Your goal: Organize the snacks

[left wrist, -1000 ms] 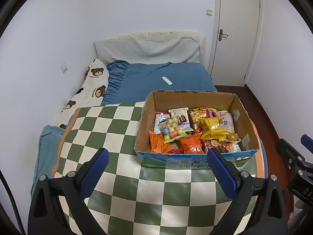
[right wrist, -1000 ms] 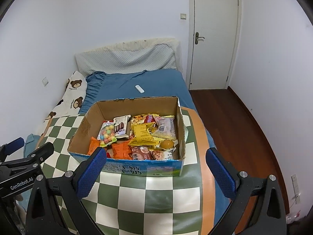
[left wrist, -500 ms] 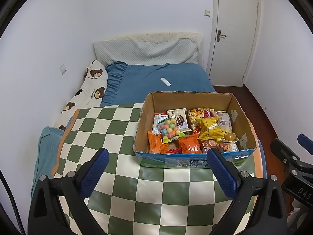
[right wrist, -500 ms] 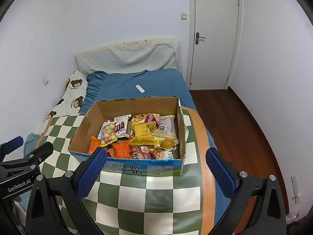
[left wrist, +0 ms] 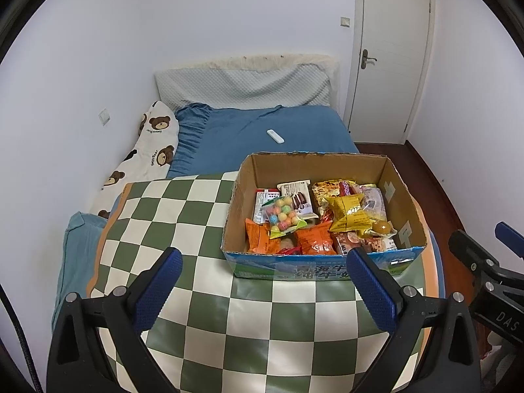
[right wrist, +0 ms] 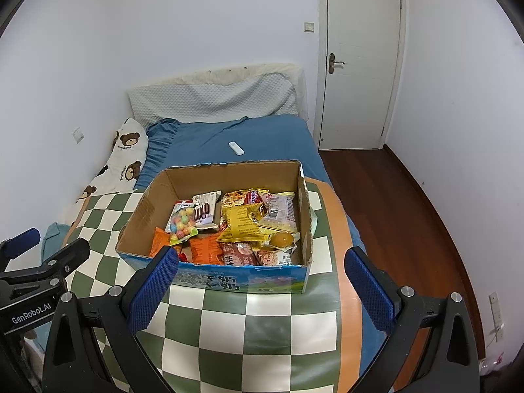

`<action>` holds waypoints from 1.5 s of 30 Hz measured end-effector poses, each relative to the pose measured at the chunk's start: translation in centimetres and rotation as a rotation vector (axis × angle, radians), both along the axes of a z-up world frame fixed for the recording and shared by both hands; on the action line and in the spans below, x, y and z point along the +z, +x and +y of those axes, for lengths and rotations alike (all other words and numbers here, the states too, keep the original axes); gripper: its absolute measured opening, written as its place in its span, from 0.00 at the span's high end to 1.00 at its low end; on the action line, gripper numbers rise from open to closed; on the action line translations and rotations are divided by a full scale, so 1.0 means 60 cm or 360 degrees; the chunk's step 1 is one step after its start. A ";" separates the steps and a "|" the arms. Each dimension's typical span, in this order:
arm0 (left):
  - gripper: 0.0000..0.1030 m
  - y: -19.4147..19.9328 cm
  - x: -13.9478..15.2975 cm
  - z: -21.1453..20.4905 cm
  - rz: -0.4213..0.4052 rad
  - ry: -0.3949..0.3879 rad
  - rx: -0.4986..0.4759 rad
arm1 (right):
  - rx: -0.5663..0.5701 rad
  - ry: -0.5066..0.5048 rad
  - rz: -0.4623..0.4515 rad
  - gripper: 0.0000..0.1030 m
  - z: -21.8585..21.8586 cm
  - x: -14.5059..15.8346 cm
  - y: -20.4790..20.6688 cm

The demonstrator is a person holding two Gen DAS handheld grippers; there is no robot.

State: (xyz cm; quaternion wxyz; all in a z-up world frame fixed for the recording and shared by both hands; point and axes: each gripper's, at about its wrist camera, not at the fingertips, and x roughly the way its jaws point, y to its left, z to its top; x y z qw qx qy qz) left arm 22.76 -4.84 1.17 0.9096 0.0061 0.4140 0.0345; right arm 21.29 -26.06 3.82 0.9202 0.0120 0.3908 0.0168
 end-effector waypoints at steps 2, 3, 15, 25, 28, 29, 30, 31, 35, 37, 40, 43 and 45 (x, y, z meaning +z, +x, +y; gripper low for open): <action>0.00 -0.001 -0.001 0.000 0.0003 0.0000 -0.0003 | 0.0000 0.0002 0.0003 0.00 0.000 0.000 0.000; 0.00 -0.002 -0.002 0.000 0.0002 0.0001 -0.0003 | 0.0002 0.0003 0.0003 0.00 -0.001 0.000 0.000; 0.00 -0.003 -0.003 0.000 0.0004 0.0001 -0.0004 | 0.0012 0.0004 0.0002 0.00 -0.001 0.002 -0.003; 0.00 -0.006 -0.001 0.002 -0.0003 0.0001 -0.0004 | 0.0041 0.0010 0.0008 0.00 -0.001 0.008 -0.002; 0.00 -0.005 -0.002 0.002 -0.0004 0.0002 -0.0001 | 0.0045 0.0012 0.0007 0.00 0.000 0.009 -0.003; 0.00 -0.005 -0.002 0.001 -0.0002 -0.0001 -0.0002 | 0.0047 0.0013 0.0008 0.00 0.000 0.008 -0.003; 0.00 -0.006 -0.002 0.001 0.0000 -0.0002 -0.0002 | 0.0047 0.0014 0.0008 0.00 0.000 0.009 -0.003; 0.00 -0.006 -0.001 0.001 -0.0003 0.0000 -0.0003 | 0.0047 0.0011 0.0006 0.00 0.001 0.009 -0.003; 0.00 -0.006 0.000 0.002 -0.0005 0.0000 -0.0003 | 0.0047 0.0012 0.0007 0.00 0.000 0.008 -0.003; 0.00 -0.007 0.001 0.002 -0.0006 0.0002 -0.0004 | 0.0049 0.0018 0.0008 0.00 0.000 0.009 -0.003; 0.00 -0.007 0.001 0.002 -0.0008 0.0005 -0.0004 | 0.0052 0.0024 0.0011 0.00 0.002 0.009 0.000; 0.00 -0.007 0.001 0.001 -0.0009 0.0005 -0.0004 | 0.0054 0.0024 0.0010 0.00 0.002 0.009 0.001; 0.00 -0.008 0.002 0.002 -0.0010 0.0004 -0.0006 | 0.0055 0.0026 0.0011 0.00 0.002 0.008 0.001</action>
